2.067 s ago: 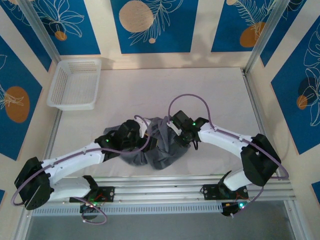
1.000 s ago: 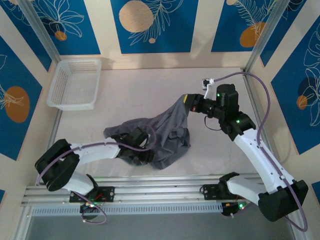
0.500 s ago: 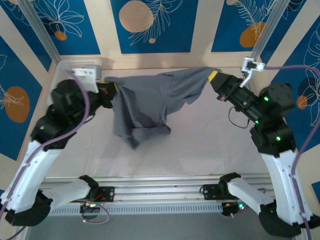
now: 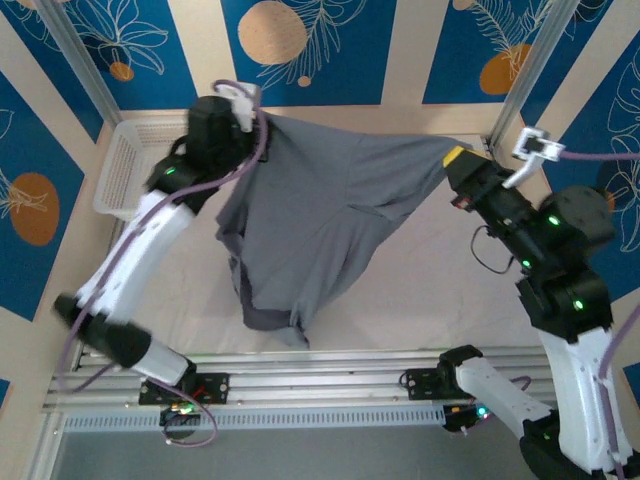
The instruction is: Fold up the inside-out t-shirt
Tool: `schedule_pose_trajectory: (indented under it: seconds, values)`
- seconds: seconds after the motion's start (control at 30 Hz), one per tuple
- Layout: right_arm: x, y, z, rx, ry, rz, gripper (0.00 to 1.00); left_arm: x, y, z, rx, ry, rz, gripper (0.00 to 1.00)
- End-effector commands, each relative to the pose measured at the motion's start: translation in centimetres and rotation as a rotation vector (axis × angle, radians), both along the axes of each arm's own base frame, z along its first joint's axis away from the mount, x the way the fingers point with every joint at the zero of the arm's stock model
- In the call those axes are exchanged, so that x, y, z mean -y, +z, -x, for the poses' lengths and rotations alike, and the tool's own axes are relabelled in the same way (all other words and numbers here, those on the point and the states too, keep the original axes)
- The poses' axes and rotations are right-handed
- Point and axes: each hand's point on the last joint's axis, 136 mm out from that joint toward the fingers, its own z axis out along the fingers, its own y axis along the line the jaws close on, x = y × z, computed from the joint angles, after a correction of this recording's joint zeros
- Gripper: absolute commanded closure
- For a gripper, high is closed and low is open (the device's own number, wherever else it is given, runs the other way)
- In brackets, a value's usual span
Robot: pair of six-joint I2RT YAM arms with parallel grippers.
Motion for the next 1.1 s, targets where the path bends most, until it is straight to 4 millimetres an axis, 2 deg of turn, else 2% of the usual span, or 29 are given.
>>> schedule_pose_trajectory:
  seconds: [0.0,0.03,0.1,0.17,0.23,0.33,0.43,0.53,0.63,0.7,0.77,0.87,1.07]
  values:
    - [1.6,-11.2,-4.9,-0.353,-0.167,0.121,1.00,0.9,-6.7,-3.7,-0.170,-0.010,0.004,0.57]
    - [1.9,-13.5,-5.5,-0.425,-0.199,0.121,1.00,1.1,-8.0,-3.9,-0.205,-0.009,0.002,0.49]
    - [2.7,-17.5,-6.0,-0.554,-0.257,0.107,1.00,1.2,-9.4,-3.0,-0.260,-0.015,0.028,0.42]
    - [3.0,-20.2,-5.9,-0.632,-0.276,0.095,1.00,0.5,-10.8,-0.8,-0.338,0.006,0.058,0.42]
    - [3.1,-21.9,-5.7,-0.656,-0.278,0.083,1.00,-0.6,-12.7,2.7,-0.445,0.050,0.097,0.42]
    - [3.1,-22.9,-5.6,-0.639,-0.265,0.073,1.00,-1.9,-16.3,9.3,-0.590,0.105,0.161,0.45]
    - [3.4,-23.3,-5.9,-0.632,-0.266,0.069,1.00,-3.6,-20.7,15.6,-0.732,0.193,0.271,0.53]
    - [3.2,-23.5,-6.4,-0.651,-0.252,0.098,1.00,-4.2,-24.8,20.6,-0.873,0.243,0.282,0.62]
    - [2.9,-23.8,-6.9,-0.680,-0.238,0.124,1.00,-3.3,-27.5,23.7,-0.966,0.246,0.132,0.64]
    - [2.8,-24.1,-7.0,-0.691,-0.232,0.133,1.00,-2.8,-29.1,24.7,-1.019,0.279,0.026,0.64]
    - [2.7,-24.4,-7.0,-0.698,-0.228,0.128,1.00,-2.5,-30.6,24.9,-1.048,0.307,-0.081,0.60]
    - [2.6,-24.8,-6.9,-0.699,-0.227,0.121,1.00,-2.2,-32.0,23.8,-1.015,0.332,-0.224,0.52]
    - [3.0,-24.9,-6.3,-0.688,-0.234,0.135,1.00,-1.8,-33.5,21.0,-0.941,0.341,-0.368,0.46]
